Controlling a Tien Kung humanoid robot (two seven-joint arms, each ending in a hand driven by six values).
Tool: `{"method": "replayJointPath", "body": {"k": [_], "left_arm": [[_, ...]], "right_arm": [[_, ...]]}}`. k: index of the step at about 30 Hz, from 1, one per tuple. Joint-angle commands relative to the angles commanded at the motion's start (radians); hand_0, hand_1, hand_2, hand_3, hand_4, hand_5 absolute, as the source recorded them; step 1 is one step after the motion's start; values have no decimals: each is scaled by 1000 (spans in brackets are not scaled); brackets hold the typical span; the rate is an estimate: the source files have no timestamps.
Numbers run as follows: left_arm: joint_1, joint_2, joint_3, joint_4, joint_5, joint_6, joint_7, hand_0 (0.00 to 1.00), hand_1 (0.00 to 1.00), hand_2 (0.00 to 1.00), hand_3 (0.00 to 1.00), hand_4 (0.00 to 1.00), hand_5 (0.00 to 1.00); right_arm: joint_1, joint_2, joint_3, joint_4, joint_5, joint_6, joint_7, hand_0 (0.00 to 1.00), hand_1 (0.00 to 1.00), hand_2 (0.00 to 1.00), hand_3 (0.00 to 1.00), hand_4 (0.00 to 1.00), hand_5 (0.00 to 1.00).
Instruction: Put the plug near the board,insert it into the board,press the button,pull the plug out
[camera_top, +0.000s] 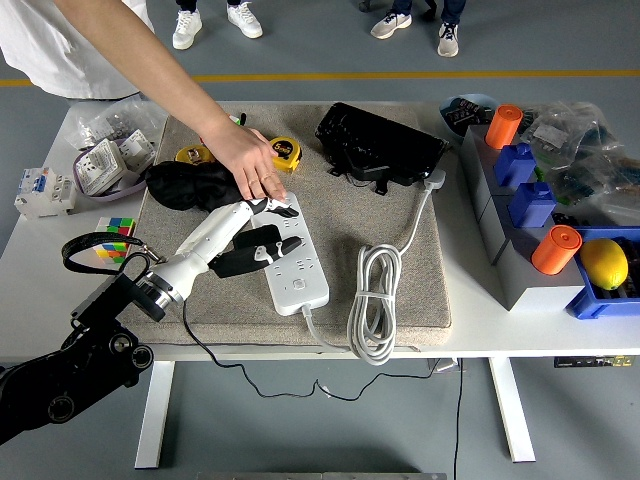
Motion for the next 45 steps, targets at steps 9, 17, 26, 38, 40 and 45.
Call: {"method": "replayJointPath", "body": {"k": [9,17,26,38,40,45], "left_arm": [[40,39,-6,-120,25,-23,55,517,602,608,690,882,569],[44,68,20,-267,101,-128,250,214,406,437,640,730,191],[-18,37,76,-265,165,-279,481,82,164,234,664,577,109],[-56,27,100,-255,154,-341,586,42,104,158,722,677,2],[-57,29,98,-258,151,-348,594,38,100,155,732,712,2],[-59,31,103,-248,145,-351,597,38,100,155,732,712,2]], "right_arm": [[-2,1,4,0,-3,1,1,619,664,682,590,998,521],[-3,0,6,0,-4,2,3,619,665,682,590,998,522],[0,-1,2,3,-5,2,3,618,665,682,591,998,520],[4,-2,6,2,-5,3,3,618,665,682,591,998,521],[4,-2,5,2,-5,3,3,618,665,682,591,998,522],[4,-2,2,3,-5,4,3,618,665,682,591,998,522]]}}
